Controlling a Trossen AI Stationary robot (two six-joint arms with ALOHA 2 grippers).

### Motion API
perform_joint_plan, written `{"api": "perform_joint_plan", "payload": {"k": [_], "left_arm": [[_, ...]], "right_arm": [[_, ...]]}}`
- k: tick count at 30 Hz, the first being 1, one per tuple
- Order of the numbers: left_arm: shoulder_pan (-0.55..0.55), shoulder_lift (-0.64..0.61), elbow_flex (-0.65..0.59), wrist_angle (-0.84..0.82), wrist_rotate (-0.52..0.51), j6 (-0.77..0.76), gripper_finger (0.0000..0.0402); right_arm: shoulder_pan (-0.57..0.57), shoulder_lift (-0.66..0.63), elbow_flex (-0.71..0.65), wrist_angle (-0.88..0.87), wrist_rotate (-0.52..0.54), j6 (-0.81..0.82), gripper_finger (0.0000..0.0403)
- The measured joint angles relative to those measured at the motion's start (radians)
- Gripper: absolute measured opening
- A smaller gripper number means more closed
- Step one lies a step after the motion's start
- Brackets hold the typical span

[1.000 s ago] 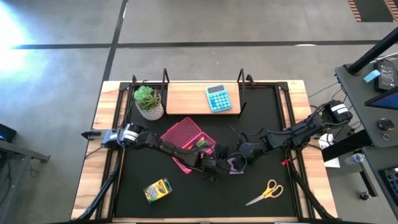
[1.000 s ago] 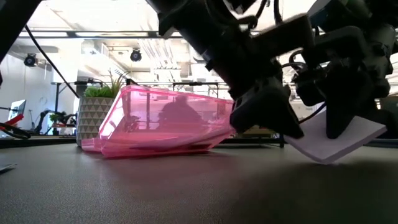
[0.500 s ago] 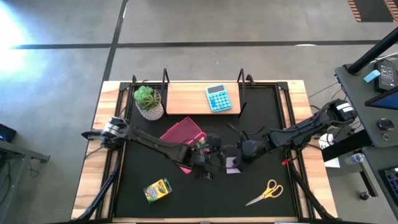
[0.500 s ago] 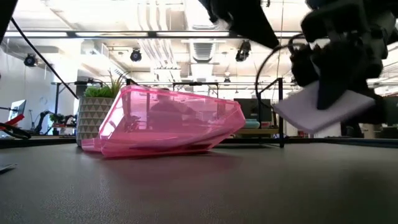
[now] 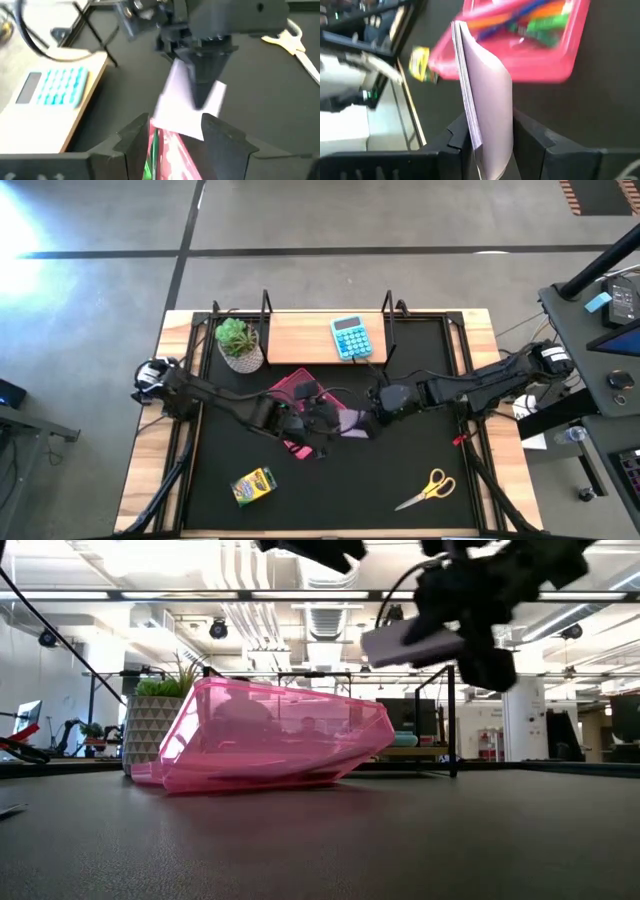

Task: Pack school essentials
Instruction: Put the purple sticky note into the red supply box

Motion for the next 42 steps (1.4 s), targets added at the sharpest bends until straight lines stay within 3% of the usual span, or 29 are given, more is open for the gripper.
{"api": "perform_joint_plan", "payload": {"k": [9, 15, 22, 33, 42], "left_arm": [[-0.029, -0.071, -0.006, -0.301, -0.014, -0.231, 0.0164], [-0.042, -0.098, -0.008, -0.42, -0.018, -0.287, 0.0164], [-0.061, -0.104, -0.01, -0.442, -0.019, -0.288, 0.0164], [-0.068, -0.105, -0.013, -0.442, -0.019, -0.289, 0.0164], [-0.068, -0.105, -0.014, -0.441, -0.019, -0.29, 0.0164]], "right_arm": [[-0.066, 0.137, 0.127, -0.007, 0.086, -0.039, 0.0102], [-0.104, 0.238, 0.268, -0.089, 0.137, -0.149, 0.0102], [-0.122, 0.294, 0.39, -0.36, 0.242, -0.23, 0.0102], [-0.117, 0.42, 0.451, -0.369, 0.224, -0.31, 0.0102], [-0.097, 0.413, 0.436, -0.367, 0.199, -0.329, 0.0102]]}}
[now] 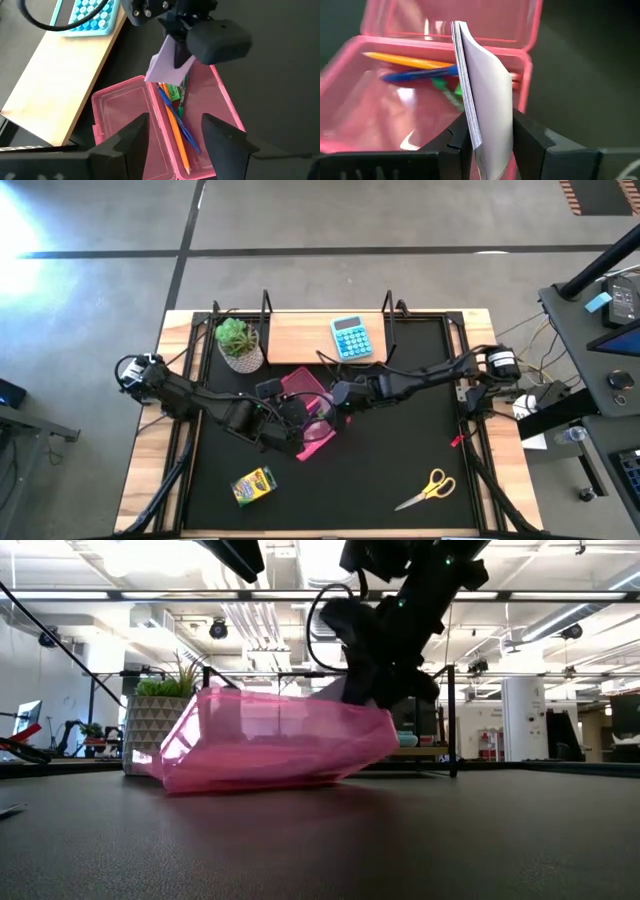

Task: Pack school essentials
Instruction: Put the purple sticky note into the red supply box

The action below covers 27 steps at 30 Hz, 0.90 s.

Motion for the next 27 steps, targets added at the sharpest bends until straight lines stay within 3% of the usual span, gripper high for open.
{"api": "perform_joint_plan", "payload": {"k": [10, 27], "left_arm": [[0.0, 0.0, -0.001, 0.001, 0.0, -0.022, 0.0164], [0.0, 0.0, -0.002, 0.001, 0.0, -0.023, 0.0164]], "right_arm": [[0.006, -0.005, -0.009, 0.044, -0.161, -0.01, 0.0102], [0.006, -0.005, -0.075, 0.075, -0.195, -0.105, 0.0102]]}}
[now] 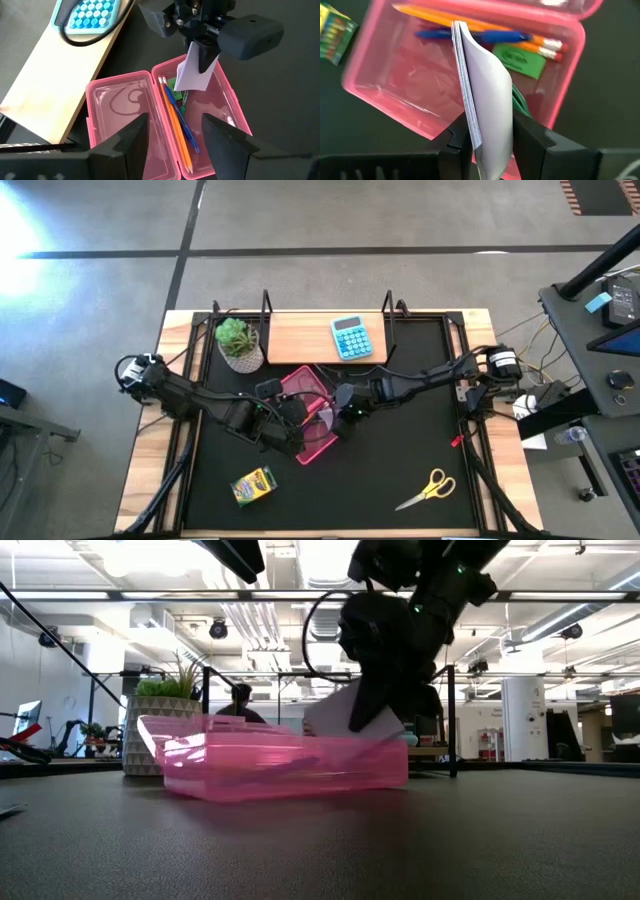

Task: Pack school essentials
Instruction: Put the purple sticky note into the red supply box

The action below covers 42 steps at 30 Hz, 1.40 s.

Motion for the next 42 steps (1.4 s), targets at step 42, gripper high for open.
{"api": "perform_joint_plan", "payload": {"k": [42], "left_arm": [[0.0, 0.0, 0.0, 0.008, 0.005, 0.0, 0.0164]], "right_arm": [[0.0, 0.0, -0.019, 0.06, -0.017, -0.18, 0.0241]]}}
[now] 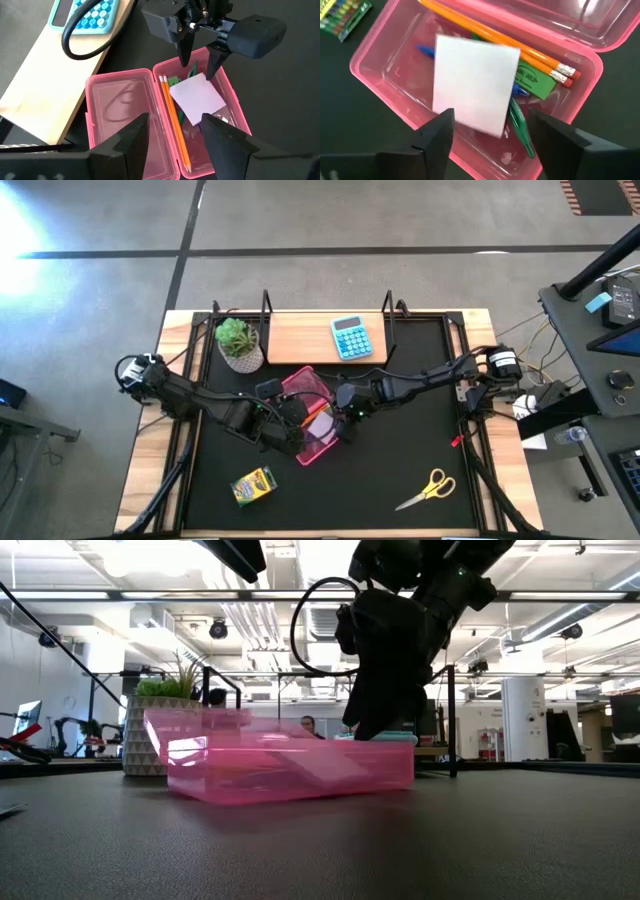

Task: Pack school essentials
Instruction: Put the purple sticky note into the red supply box, then put the yellow crayon box into the red supply box

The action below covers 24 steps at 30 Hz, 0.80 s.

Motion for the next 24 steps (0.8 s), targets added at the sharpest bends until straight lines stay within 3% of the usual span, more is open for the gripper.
{"api": "perform_joint_plan", "payload": {"k": [6, 10, 15, 20, 24], "left_arm": [[0.0, 0.0, 0.0, 0.0, 0.016, 0.0, 0.0164], [-0.004, 0.0, 0.0, -0.001, 0.105, -0.001, 0.0164], [-0.051, 0.0, -0.011, -0.002, 0.198, -0.02, 0.0164], [-0.128, 0.0, -0.059, -0.003, 0.237, -0.151, 0.0164], [-0.186, 0.007, -0.113, 0.0, 0.345, -0.344, 0.0164]], "right_arm": [[-0.019, -0.005, 0.069, -0.178, 0.001, -0.022, 0.0272], [-0.021, -0.018, 0.131, -0.308, 0.003, -0.045, 0.0273], [0.001, -0.067, 0.15, -0.348, 0.002, -0.044, 0.0267], [0.04, -0.125, 0.147, -0.367, 0.001, -0.02, 0.026], [0.085, -0.164, 0.146, -0.375, 0.002, 0.012, 0.0258]]}}
